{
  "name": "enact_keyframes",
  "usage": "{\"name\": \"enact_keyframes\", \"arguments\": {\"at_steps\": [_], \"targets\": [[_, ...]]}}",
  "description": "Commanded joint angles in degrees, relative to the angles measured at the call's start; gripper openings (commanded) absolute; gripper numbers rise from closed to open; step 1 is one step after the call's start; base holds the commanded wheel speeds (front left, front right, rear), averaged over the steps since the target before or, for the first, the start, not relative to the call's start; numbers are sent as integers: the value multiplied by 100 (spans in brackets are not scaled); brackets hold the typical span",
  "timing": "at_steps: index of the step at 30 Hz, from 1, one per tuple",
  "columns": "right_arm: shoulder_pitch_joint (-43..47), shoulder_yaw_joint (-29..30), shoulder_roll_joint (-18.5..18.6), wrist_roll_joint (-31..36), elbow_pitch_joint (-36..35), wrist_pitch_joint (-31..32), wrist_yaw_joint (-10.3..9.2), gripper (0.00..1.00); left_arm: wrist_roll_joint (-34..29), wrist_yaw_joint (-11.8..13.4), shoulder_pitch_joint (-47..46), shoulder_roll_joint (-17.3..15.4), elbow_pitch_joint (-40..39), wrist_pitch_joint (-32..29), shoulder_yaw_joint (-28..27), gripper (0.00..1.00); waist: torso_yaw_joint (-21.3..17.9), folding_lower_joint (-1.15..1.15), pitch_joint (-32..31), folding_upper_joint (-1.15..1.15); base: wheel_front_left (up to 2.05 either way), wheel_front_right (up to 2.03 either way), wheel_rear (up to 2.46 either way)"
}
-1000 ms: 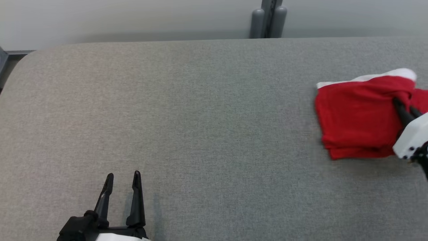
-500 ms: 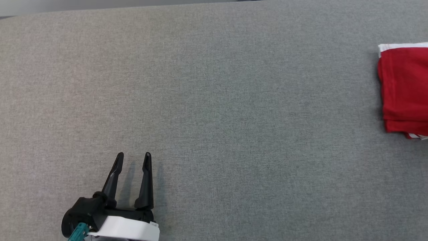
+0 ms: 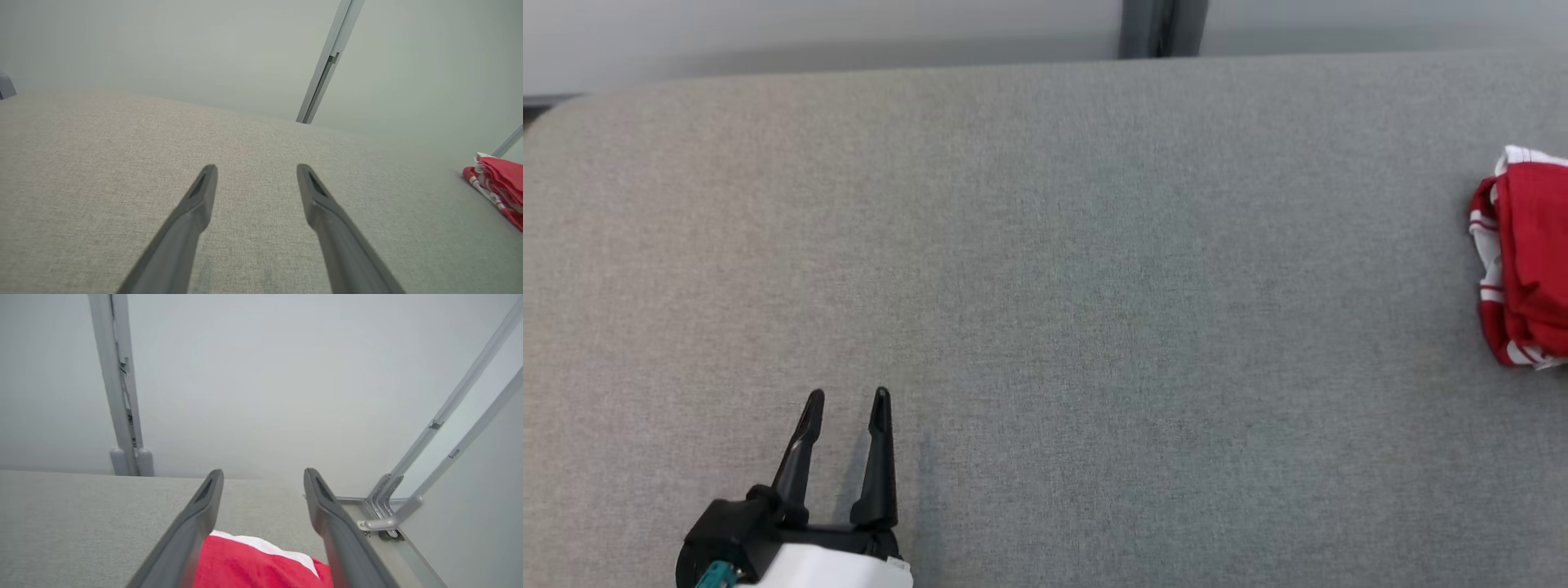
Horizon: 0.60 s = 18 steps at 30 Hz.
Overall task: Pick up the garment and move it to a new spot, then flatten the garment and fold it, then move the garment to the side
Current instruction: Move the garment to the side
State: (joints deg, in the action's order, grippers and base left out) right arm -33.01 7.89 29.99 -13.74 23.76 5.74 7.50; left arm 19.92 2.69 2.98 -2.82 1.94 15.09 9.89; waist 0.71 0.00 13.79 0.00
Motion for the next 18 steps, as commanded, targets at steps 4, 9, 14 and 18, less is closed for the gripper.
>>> {"name": "enact_keyframes", "arguments": {"at_steps": [4,9,14,18], "targets": [[970,-171,-520,-3,-782,-823,-2,100,82,102,318,-21,-55,6,-140,100,40,0,-672,0,0,0,0],[2313,-600,-1322,37,-1489,-1601,-2,100,113,170,713,-21,-33,7,-369,100,30,0,-1219,0,0,0,0],[3399,-766,-1976,438,-1469,-2020,-1,100,0,194,898,-17,44,7,-545,100,129,0,-1486,0,0,0,0],[3801,-606,-2373,1030,-1606,-2106,-3,100,-32,135,905,-16,154,6,-615,100,168,0,-1568,0,0,0,0]]}}
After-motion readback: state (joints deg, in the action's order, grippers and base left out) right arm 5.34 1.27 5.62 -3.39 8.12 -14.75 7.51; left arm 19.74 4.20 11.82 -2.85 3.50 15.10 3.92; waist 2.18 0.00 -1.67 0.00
